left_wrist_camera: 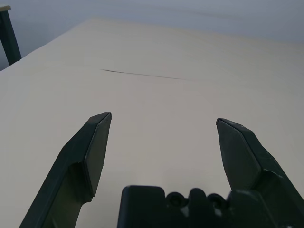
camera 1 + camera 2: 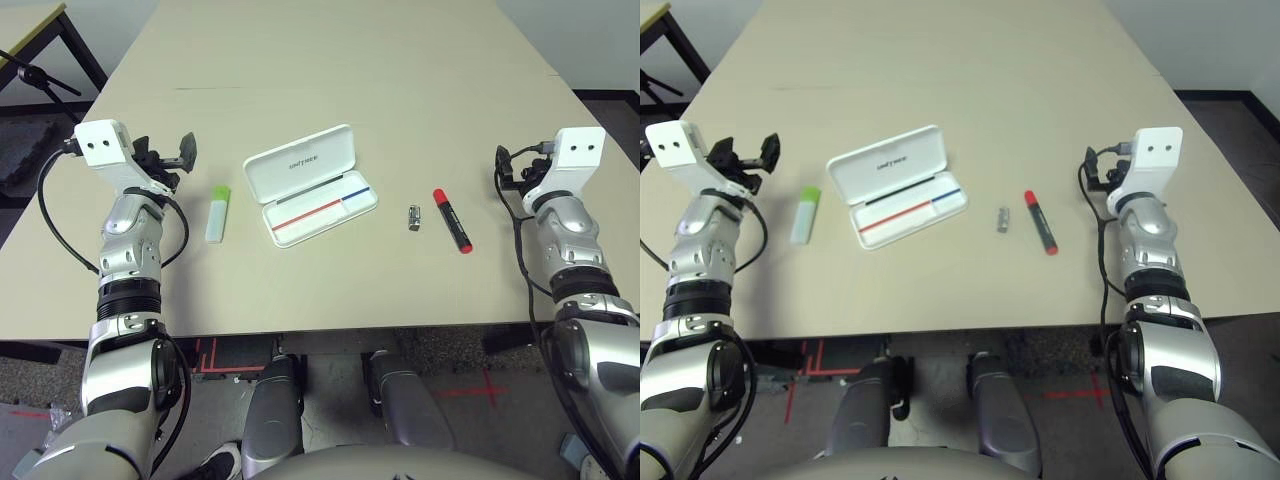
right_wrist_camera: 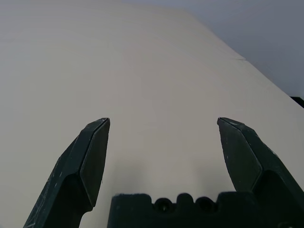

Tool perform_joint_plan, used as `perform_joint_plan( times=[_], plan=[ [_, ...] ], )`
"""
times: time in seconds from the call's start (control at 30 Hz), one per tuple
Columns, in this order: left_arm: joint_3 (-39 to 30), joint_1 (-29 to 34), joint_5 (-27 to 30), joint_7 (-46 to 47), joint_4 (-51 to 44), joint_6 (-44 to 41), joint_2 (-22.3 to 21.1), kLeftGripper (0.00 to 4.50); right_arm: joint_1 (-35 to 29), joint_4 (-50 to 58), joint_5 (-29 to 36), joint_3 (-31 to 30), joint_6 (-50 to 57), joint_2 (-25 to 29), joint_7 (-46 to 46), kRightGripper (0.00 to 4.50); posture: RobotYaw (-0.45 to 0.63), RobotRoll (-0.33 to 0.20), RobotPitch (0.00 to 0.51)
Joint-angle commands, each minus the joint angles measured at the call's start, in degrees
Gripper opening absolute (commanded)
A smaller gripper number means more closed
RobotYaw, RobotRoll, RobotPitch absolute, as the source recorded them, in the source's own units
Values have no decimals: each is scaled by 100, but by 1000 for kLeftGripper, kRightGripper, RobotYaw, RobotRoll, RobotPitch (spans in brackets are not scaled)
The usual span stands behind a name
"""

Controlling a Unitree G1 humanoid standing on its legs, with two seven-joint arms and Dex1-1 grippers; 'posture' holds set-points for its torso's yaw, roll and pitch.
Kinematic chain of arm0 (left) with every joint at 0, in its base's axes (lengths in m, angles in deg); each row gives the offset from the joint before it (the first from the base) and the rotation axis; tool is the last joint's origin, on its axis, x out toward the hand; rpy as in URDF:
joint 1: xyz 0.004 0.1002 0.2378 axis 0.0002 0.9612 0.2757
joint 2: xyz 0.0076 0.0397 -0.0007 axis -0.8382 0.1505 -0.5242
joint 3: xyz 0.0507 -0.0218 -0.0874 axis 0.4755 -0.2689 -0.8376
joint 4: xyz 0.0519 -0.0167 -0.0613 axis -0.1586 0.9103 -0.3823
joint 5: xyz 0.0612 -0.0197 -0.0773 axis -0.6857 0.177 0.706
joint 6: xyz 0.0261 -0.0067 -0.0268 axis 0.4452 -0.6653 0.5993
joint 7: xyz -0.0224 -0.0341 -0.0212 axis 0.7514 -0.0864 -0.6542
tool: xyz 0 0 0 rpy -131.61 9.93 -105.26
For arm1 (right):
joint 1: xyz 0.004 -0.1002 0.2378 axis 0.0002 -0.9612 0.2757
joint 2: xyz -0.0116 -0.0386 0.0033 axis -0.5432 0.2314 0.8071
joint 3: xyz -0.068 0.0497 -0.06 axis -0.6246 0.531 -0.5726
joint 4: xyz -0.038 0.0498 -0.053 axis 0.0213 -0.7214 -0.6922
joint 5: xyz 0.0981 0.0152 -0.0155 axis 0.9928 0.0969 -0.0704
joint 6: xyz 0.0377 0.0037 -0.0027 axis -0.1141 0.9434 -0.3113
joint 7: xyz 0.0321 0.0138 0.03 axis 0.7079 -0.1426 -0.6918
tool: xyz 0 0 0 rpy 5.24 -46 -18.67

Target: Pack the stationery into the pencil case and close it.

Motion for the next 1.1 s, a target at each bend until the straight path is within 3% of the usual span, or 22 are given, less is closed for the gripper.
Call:
perform_joint_plan(
  times=[0.03,0.4,0.77,0.93,1.1],
  plan=[
    [-17,85,-32,40,-31,-44,-14,4459,-48,-72,3,43,-43,2,-32,4500,-100,0,163],
    [34,51,-29,-53,74,-26,37,4459,-269,175,52,92,1,87,-65,4500,-116,0,163],
    [-160,250,94,-248,-199,-181,-316,4459,-122,258,112,38,67,141,-502,4500,-95,0,164],
    [-169,562,432,-791,-926,-676,-447,4459,2,309,99,-74,246,190,-988,4500,-74,0,169],
    [-84,1067,944,-1398,-2233,-1550,-646,4459,142,312,27,-219,360,152,-1420,4500,-46,0,172]
  ],
)
